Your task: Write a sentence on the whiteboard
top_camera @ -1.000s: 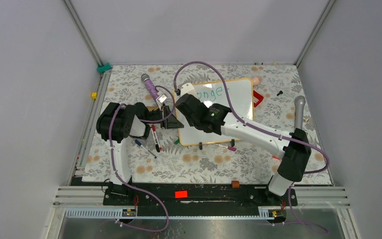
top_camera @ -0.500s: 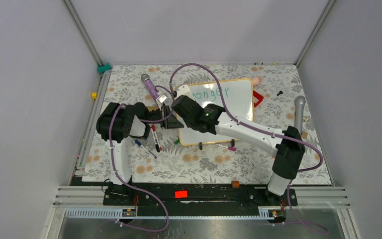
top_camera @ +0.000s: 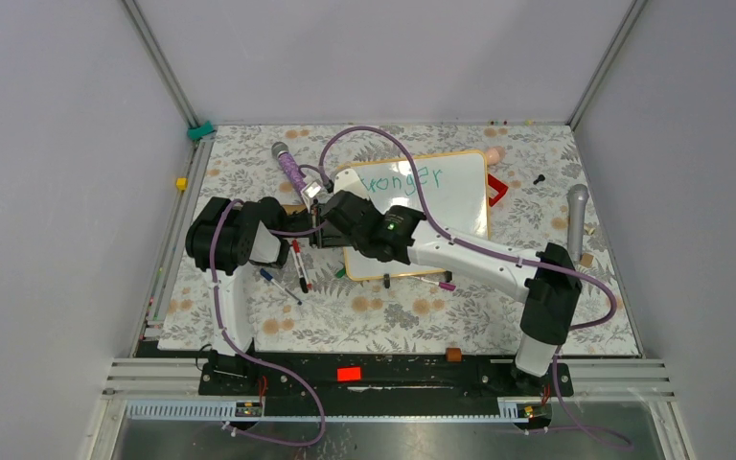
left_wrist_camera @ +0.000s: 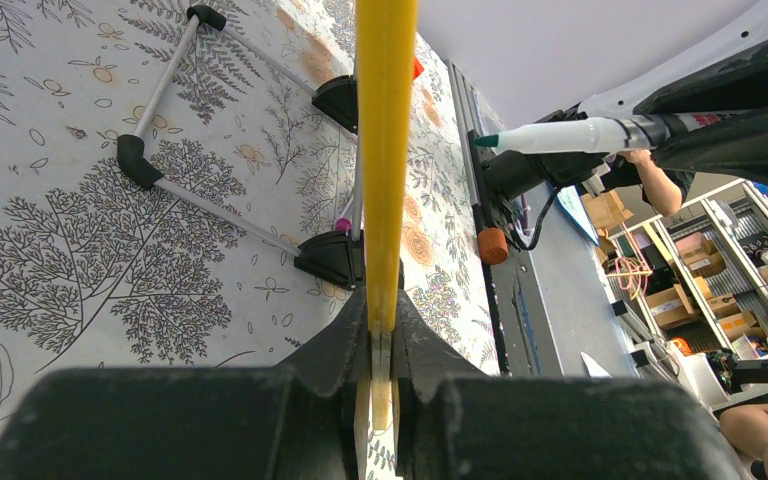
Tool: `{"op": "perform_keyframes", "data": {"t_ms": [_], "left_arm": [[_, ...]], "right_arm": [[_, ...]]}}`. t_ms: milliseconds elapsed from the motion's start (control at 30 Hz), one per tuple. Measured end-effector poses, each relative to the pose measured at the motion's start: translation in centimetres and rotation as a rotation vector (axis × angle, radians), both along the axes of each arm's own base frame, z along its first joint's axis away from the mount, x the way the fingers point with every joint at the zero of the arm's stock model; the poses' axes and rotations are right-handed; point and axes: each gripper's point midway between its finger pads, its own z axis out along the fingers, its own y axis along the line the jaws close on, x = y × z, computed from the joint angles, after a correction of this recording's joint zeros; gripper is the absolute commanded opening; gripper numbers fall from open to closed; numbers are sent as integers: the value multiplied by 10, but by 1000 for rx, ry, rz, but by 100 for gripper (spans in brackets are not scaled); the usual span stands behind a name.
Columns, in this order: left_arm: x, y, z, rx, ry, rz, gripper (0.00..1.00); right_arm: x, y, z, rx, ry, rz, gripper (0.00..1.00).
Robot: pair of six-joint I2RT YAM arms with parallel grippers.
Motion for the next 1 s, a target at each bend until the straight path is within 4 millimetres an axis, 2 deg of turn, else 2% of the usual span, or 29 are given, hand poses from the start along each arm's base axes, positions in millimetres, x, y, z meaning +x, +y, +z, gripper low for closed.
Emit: {"op": "perform_keyframes", "data": {"t_ms": [267,733,1000], "left_arm": [[0,0,0,0,0,0,0],[1,0,0,0,2,4,0],[1,0,0,0,3,5,0]], "right_arm": [[1,1,-5,-11,-1,-7,0],[3,3,-32,-74,29,-11,0],[2,6,-33,-88,28,-16,0]]}}
